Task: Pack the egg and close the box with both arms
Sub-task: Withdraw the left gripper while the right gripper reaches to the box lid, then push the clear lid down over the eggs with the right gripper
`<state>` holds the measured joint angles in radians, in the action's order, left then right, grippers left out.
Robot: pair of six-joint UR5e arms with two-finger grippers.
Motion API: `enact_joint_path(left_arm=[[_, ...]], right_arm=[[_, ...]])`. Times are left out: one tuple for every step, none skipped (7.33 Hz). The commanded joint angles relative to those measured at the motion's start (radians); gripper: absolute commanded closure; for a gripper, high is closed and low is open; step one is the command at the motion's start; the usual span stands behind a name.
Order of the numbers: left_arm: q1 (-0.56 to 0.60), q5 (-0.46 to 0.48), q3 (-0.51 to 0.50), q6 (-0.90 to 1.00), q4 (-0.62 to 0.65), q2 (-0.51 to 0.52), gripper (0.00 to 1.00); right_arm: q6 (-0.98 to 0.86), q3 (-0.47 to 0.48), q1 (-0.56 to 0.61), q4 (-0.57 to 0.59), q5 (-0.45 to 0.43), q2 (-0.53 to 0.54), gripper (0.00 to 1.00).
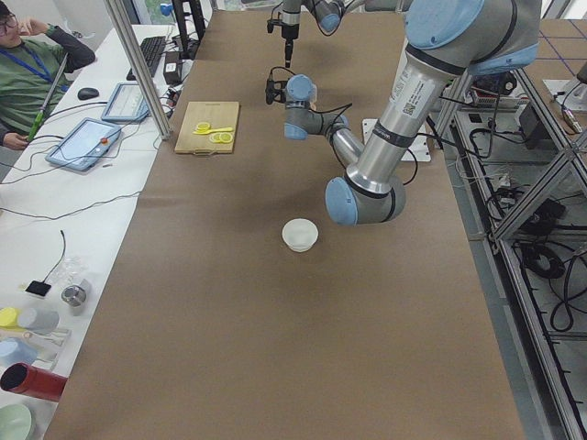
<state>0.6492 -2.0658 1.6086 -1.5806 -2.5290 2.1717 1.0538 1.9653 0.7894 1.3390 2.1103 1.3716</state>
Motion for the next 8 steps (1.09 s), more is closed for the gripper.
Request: enact_joint_path(left_arm=[[0.233,-0.334,0.036,-0.001,0.102,-0.064,1.00],[0.288,-0.385,0.036,0.010,0.092,-0.099,1.00],[0.297,-0.398,0.036,0.030,0.088,-0.121,1.00],[0.297,-0.398,0.034,0.033,0.088,-0.125,1.00],[0.297,-0.398,0.036,0.033,0.090,-0.125,1.00],[0.297,-0.399,0.036,0.033,0.090,-0.125,1.00],[0.299,-0.402,0.040,0.031,0.095,-0.125,1.00],[0.334,-0.449,0.034,0.031,0.101,-0.127,1.00]], right_arm=[[0.119,0.001,-0.152,-0.073,-0.109,-0.005,0.07],[0.167,0.000,-0.182,-0.073,-0.130,-0.031,0.18],[0.225,-0.003,-0.212,-0.072,-0.154,-0.072,0.28],[0.277,-0.005,-0.243,-0.066,-0.199,-0.116,0.30],[0.281,0.007,-0.237,-0.061,-0.187,-0.135,0.28],[0.270,0.015,-0.211,-0.060,-0.178,-0.132,0.24],[0.264,0.009,-0.149,-0.055,-0.124,-0.126,0.22],[0.224,0.006,-0.074,-0.017,-0.069,-0.121,0.21]])
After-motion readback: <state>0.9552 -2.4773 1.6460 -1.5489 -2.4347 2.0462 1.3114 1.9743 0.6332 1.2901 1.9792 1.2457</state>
